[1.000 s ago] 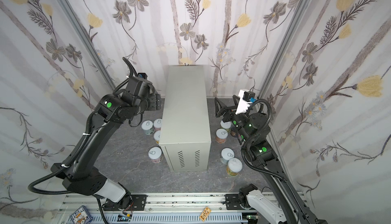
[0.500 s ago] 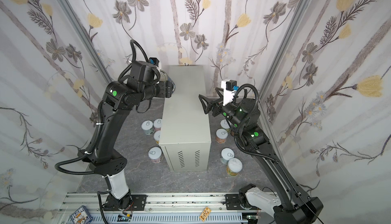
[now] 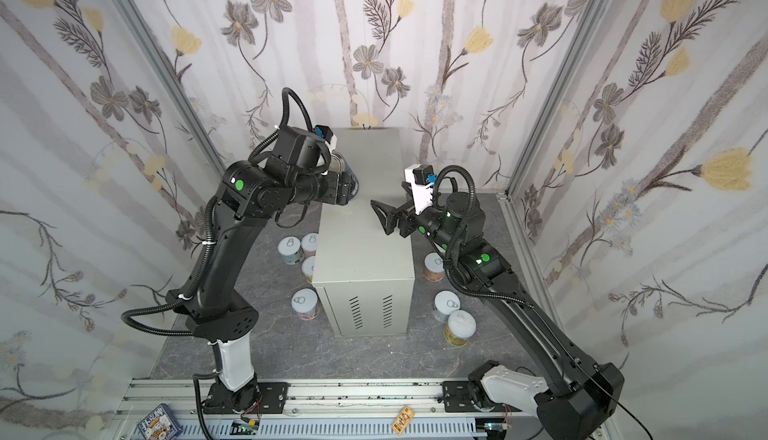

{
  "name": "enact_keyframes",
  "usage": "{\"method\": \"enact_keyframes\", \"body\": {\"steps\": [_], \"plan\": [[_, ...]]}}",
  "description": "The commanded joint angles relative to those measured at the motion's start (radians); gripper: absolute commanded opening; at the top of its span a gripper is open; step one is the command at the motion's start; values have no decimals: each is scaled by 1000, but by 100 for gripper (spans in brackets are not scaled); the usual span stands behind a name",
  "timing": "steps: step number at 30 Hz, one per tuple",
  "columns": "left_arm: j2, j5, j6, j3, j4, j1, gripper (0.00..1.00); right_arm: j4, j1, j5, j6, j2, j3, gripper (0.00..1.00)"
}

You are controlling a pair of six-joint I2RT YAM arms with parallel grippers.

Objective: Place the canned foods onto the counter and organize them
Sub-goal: 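Lift both held cans up over the cabinet top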

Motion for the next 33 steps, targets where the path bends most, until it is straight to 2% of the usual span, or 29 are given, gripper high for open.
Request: {"method": "enact_keyframes", "body": {"steps": [1,5,8,16,19,23,28,33], "plan": [[-1,-7,14,19,100,-10,4,13,9,-33,-25,26,30,100],[20,-8,17,36,99,-21,6,21,31,-31,-40,48,40,100],[28,-16,17,39,100,-25,10,34,39,-21,-42,65,51,100],[59,37,26,39,128,-24,31,21,69,38,-42,141,114,100],[63,30,34,39,142,-24,44,30,73,54,-31,161,120,100],[66,-8,34,39,150,-20,55,56,74,55,-16,178,118,100],[70,7,37,42,173,-15,70,90,74,35,-11,194,120,100],[78,22,34,54,189,-12,81,93,73,19,-33,204,120,100]]}}
